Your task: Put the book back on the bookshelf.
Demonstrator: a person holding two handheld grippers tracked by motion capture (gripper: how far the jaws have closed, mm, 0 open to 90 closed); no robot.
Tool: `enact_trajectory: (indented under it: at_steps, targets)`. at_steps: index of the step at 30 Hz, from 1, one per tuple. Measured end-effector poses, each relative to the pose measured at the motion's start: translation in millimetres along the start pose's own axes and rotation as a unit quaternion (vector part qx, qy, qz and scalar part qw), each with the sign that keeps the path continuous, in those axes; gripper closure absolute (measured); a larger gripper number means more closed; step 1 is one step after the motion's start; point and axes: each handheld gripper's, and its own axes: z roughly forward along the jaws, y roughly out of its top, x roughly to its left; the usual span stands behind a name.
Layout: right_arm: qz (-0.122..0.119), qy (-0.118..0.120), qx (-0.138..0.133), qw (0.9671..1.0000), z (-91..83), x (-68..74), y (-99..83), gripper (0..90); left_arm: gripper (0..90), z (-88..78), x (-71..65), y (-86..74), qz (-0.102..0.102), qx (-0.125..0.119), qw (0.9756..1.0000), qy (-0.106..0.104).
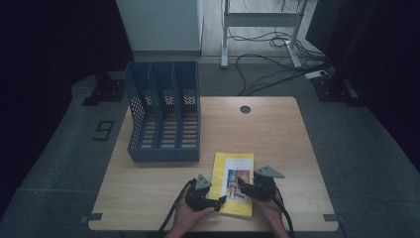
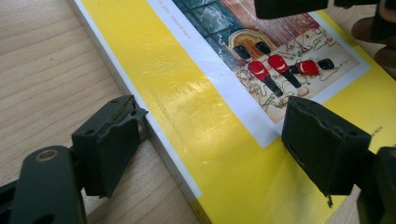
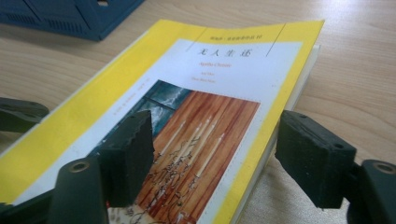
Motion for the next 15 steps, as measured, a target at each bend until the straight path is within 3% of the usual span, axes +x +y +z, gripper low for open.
enact_trajectory:
  at_steps: [10,15]
  targets:
    - [0.016,0.001,0.024,0.9996,10.2,-3.0,-0.6,19.2,18.8,0.3,-0.2,0.2,0.0,0.0,1.0,0.001]
    - [0.022,0.003,0.029,0.9993,9.7,-2.3,0.0,20.0,18.6,0.5,-0.3,0.4,-0.001,0.0,1.0,0.002]
